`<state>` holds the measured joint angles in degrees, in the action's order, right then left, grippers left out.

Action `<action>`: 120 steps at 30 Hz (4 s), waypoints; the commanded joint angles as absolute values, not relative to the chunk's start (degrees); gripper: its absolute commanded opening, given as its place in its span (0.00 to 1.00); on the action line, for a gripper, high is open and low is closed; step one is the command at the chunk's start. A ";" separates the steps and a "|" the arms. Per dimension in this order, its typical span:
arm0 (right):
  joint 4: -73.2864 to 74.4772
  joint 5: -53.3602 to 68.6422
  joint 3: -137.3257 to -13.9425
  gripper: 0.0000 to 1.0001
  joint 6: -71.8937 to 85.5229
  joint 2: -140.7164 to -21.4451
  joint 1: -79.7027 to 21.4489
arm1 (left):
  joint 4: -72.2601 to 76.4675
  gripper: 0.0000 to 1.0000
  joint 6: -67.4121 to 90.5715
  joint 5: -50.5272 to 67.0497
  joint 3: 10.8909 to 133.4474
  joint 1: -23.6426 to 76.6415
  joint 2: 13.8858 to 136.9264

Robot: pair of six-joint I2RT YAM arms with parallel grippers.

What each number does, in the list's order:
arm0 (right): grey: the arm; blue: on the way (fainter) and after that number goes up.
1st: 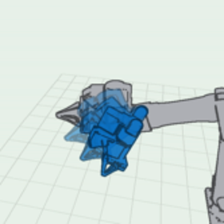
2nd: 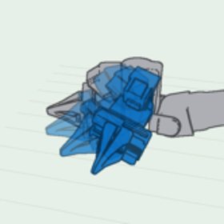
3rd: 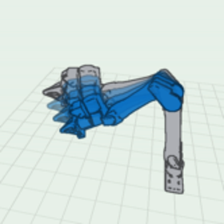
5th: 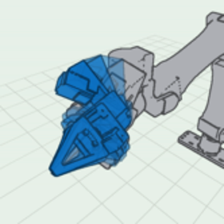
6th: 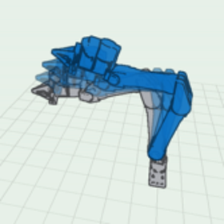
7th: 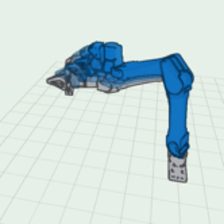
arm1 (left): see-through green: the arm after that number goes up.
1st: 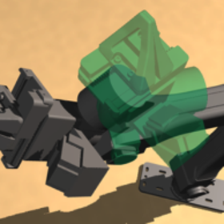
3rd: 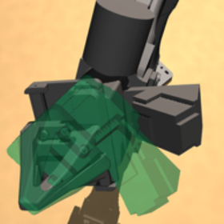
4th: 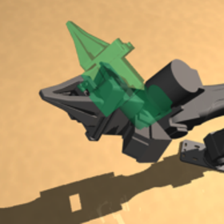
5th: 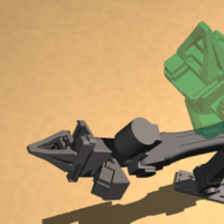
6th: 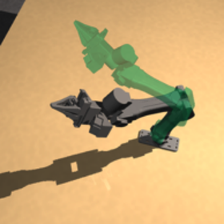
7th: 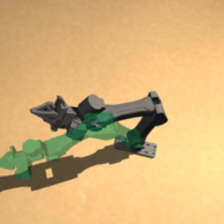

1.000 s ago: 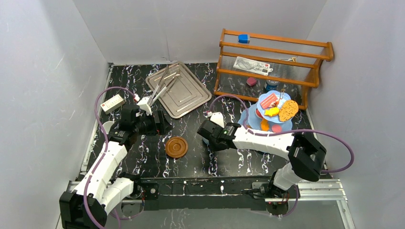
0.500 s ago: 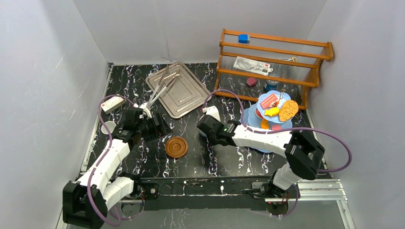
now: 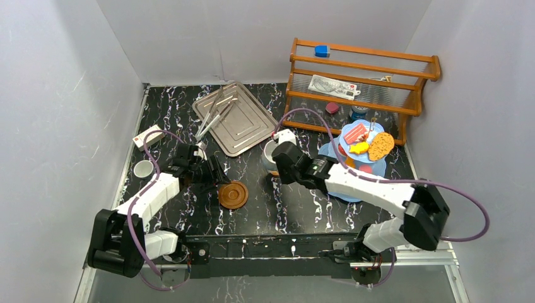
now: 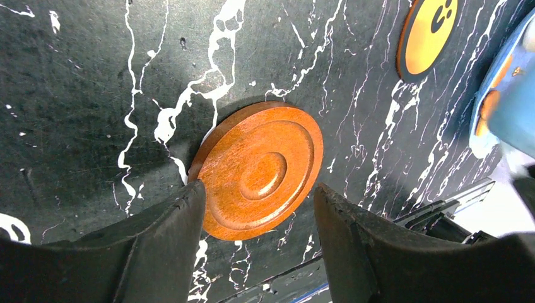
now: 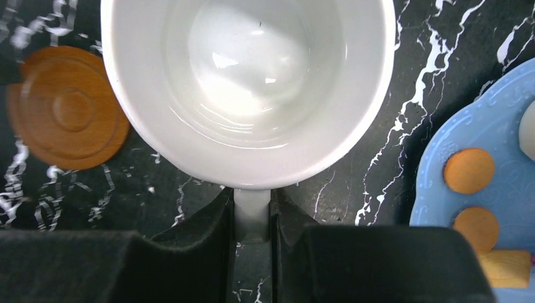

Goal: Serve the afternoon tea
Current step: Pick up the cup at the center of the board, then move the coaster to the center of the board.

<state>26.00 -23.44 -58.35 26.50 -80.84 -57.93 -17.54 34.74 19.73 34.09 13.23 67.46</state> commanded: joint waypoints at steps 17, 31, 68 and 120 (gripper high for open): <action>26.43 -18.57 -59.48 0.00 25.52 -62.03 -57.80 | -17.32 0.65 34.90 13.44 34.05 19.16 70.19; 28.50 -17.59 -58.34 0.00 26.15 -57.11 -57.81 | -20.87 0.71 35.32 8.43 35.45 19.21 67.99; 30.49 -14.78 -56.39 0.00 26.54 -53.74 -57.81 | -5.67 0.53 48.41 16.80 30.52 25.35 73.74; 31.03 -7.46 -49.72 0.00 29.56 -54.79 -57.83 | 8.15 0.32 46.73 17.87 42.75 38.96 90.87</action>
